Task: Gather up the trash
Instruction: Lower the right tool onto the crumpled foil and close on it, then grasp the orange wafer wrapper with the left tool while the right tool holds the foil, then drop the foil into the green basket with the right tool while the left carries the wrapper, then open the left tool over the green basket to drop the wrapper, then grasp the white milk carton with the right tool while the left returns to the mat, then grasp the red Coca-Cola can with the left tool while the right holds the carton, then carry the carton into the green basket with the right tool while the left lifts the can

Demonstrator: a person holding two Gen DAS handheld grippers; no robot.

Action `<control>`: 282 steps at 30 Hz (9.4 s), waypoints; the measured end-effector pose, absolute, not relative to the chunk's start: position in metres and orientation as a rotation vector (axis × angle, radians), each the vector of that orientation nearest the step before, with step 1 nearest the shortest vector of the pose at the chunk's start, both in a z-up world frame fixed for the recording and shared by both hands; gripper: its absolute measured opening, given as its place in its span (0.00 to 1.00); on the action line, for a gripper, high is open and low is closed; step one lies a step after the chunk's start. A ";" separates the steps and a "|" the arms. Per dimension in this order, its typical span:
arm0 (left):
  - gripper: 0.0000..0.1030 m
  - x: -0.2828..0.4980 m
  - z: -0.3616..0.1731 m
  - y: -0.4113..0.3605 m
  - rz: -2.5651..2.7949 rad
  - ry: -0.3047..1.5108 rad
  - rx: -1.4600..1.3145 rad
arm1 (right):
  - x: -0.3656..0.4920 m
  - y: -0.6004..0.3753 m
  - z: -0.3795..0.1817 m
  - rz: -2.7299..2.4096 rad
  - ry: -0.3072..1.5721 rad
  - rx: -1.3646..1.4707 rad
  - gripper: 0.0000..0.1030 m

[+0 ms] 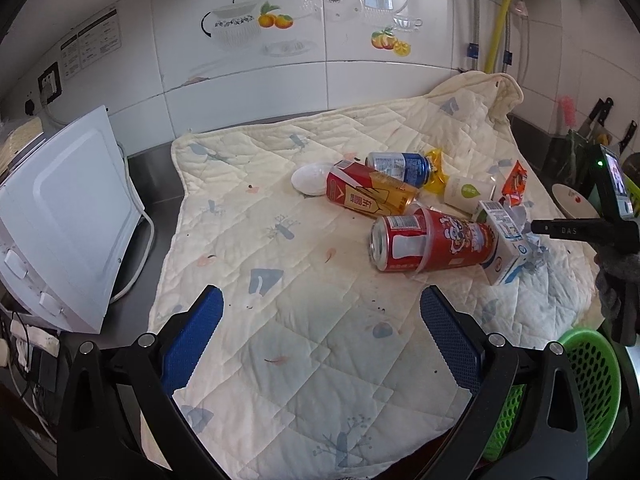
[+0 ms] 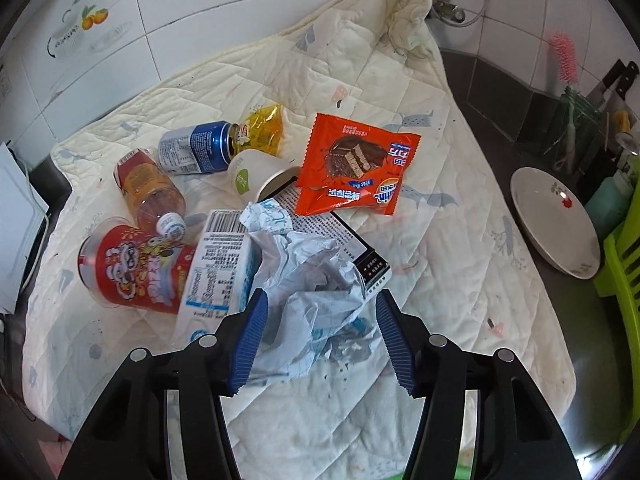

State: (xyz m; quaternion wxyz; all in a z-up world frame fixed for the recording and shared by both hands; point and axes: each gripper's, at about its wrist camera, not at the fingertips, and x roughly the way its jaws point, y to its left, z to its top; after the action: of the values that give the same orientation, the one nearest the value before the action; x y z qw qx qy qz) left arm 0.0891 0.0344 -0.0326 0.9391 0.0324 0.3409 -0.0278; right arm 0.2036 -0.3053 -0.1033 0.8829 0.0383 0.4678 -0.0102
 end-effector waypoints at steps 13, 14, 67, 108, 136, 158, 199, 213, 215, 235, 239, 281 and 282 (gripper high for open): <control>0.91 0.096 -0.041 0.042 -0.062 0.720 0.084 | 0.239 -0.316 -0.130 0.020 1.046 0.058 0.19; 0.91 0.097 -0.041 0.041 -0.064 0.721 0.084 | 0.238 -0.316 -0.129 0.018 1.046 0.052 0.15; 0.12 0.319 -0.087 -0.256 -0.814 0.875 0.167 | 0.076 -0.318 -0.068 -0.175 0.953 0.051 0.09; 0.01 0.034 -0.018 -0.101 -0.854 0.699 0.042 | -0.049 -0.335 -0.083 -0.228 0.976 -0.014 0.27; 0.04 -0.029 -0.109 -0.177 -1.094 0.991 0.077 | -0.067 -0.351 -0.030 -0.275 0.816 0.019 0.51; 0.51 -0.005 -0.073 -0.110 -0.856 0.881 0.027 | -0.043 -0.322 -0.029 -0.171 0.805 0.046 0.60; 0.51 0.089 -0.082 0.023 -0.486 0.895 -0.116 | 0.157 -0.253 -0.069 0.040 0.950 0.082 0.58; 0.51 0.114 -0.093 0.039 -0.470 0.920 -0.117 | 0.237 -0.237 -0.109 0.036 1.067 0.085 0.46; 0.51 0.118 -0.092 0.039 -0.474 0.919 -0.115 | 0.242 -0.237 -0.113 0.027 1.078 0.081 0.41; 0.51 0.204 -0.091 0.005 -0.635 0.878 0.038 | 0.241 -0.248 -0.119 0.019 1.110 0.088 0.39; 0.51 0.228 -0.098 0.005 -0.694 0.884 0.138 | 0.236 -0.248 -0.115 0.015 1.108 0.080 0.39; 0.67 0.290 -0.129 0.008 -1.002 0.883 0.123 | 0.212 -0.229 -0.116 -0.022 1.169 0.037 0.39; 0.66 0.290 -0.128 0.014 -0.986 0.882 0.118 | 0.211 -0.229 -0.115 -0.021 1.167 0.035 0.39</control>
State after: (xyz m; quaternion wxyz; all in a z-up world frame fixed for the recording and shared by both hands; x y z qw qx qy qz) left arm 0.2902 0.0137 -0.1276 0.7874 0.0547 0.4093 -0.4576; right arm 0.2112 -0.2291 -0.1151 0.8343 0.0167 0.5509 -0.0101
